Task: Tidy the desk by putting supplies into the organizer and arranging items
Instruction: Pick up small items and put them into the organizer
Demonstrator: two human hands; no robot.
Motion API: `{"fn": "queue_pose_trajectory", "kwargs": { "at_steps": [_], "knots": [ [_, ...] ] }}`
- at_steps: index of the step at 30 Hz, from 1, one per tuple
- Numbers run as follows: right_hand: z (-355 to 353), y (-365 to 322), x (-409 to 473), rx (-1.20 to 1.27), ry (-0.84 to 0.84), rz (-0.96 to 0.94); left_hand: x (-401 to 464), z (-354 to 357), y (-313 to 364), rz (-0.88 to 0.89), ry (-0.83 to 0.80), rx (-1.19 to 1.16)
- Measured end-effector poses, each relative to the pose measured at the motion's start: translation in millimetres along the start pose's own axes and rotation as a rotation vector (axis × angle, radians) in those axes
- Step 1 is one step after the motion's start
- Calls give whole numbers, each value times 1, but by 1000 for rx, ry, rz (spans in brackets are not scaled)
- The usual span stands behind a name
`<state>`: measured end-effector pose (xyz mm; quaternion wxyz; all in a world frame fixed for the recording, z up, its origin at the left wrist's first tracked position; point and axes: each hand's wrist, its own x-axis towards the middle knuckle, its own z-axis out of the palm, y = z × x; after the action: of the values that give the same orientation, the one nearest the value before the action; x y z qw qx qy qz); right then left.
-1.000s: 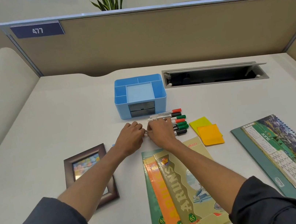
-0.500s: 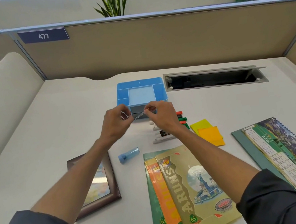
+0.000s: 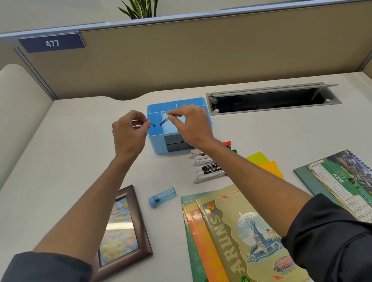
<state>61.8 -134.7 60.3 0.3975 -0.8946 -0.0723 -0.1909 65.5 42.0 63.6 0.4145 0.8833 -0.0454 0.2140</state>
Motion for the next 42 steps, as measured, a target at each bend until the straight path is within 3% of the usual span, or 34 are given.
{"fn": "queue_pose_trajectory", "kwargs": {
  "at_steps": [10,19,29,37,42],
  "knots": [
    [17,-1,3,-66,-154,28,1,12,-21,-126,-88,166],
    [16,6,-20,-93,-192,14,-33,6,-23,-82,-97,237],
    [9,11,-53,-112,-250,40,-99,-6,-36,-61,-549,268],
    [3,20,-77,-109,-281,45,-129,-24,-43,-31,-603,302],
    [-1,20,-90,-123,-321,45,-139,-26,-44,28,-678,461]
  ]
}}
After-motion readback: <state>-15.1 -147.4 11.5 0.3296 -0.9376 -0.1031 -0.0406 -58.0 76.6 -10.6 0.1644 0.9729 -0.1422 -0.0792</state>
